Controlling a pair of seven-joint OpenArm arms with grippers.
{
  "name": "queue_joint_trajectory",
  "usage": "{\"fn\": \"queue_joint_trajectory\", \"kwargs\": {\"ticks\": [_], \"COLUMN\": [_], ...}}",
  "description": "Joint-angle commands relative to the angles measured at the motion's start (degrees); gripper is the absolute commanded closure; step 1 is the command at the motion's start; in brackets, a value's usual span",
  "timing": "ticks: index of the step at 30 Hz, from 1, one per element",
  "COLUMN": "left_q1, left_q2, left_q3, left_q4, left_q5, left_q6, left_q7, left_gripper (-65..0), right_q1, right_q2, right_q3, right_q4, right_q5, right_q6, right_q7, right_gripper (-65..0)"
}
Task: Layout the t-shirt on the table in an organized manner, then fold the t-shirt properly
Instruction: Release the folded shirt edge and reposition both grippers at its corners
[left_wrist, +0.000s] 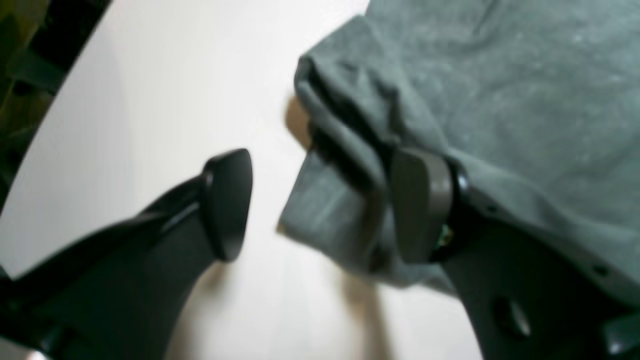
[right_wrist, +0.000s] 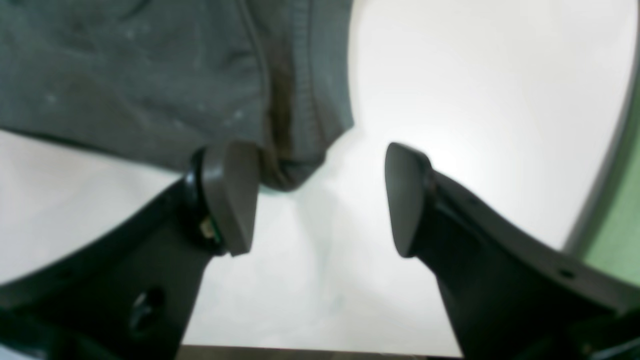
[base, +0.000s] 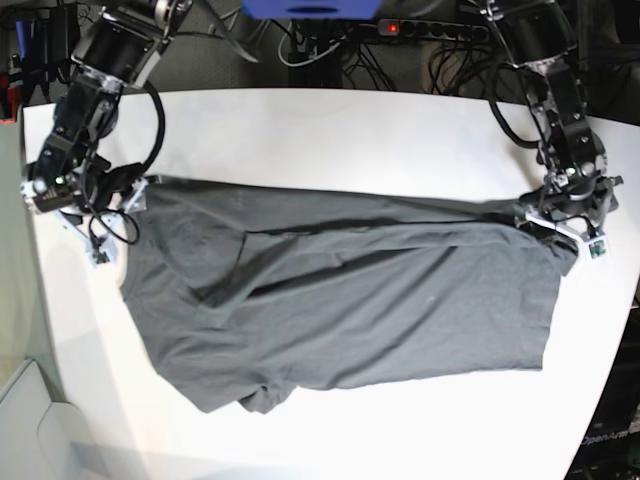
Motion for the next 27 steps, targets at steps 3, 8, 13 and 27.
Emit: {"fn": "queue_joint_trajectory", "kwargs": {"ticks": [3,8,13,27], "left_q1": [-0.27,0.52,0.44,-2.47], "left_q2": [-1.13,-1.22,-1.04,-0.95], "left_q3": [-0.31,-0.4,-3.47,-3.65], "left_q4": [1.57,2.28,1.66,-3.09], "left_q5": [0.09,0.09,0.09,0.09], "left_q6": [0.28,0.28,0.28,0.28], "left_q7": [1.24,1.85,1.68,-0.34], "left_gripper": [-42.3,-42.4,-42.4,-42.5], "right_q1": [0.28,-0.16,-0.16,-0.16], "right_q2": [0.37,0.28,0.28,0.28], "right_q3": [-0.1,-0.19,-0.01,-0.01], "right_q4": [1.24,1.15,0.71,0.71], "right_q5": [0.45,0.45,0.45,0.45], "right_q6": [-0.21,-0.21,-0.21,-0.21], "right_q7": [0.63,0.63,0.71,0.8], "right_gripper": [-40.4,-40.4,-40.4,-40.3]}}
